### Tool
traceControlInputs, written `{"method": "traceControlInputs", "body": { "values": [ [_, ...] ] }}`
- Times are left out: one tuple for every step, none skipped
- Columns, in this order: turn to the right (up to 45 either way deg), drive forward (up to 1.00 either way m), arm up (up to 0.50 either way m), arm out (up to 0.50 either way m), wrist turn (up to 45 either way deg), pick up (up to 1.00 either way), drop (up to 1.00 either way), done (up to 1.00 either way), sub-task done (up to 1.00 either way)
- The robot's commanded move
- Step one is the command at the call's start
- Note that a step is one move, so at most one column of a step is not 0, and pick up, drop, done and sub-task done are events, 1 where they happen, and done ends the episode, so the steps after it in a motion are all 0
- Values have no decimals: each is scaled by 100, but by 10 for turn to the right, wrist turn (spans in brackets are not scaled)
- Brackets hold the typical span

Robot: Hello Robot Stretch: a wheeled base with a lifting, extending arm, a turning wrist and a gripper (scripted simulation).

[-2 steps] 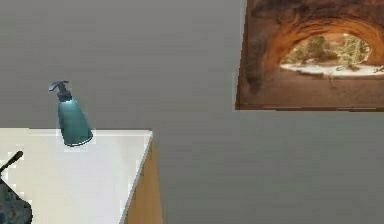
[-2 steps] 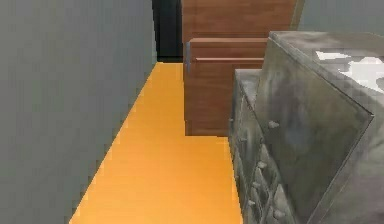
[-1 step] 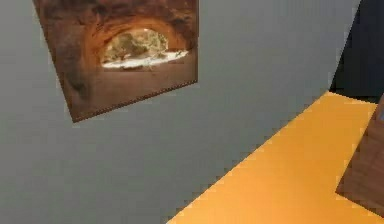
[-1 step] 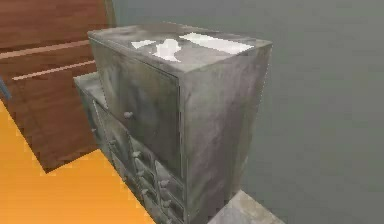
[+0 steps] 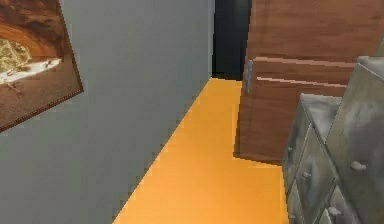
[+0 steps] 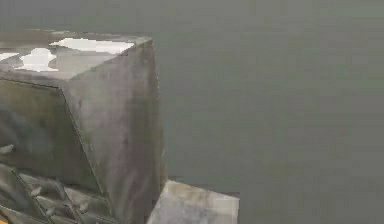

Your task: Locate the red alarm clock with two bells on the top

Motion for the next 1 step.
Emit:
{"method": "traceControlInputs", "body": {
  "values": [
    [0,10,0,0,0,0,0,0,0]
  ]
}}
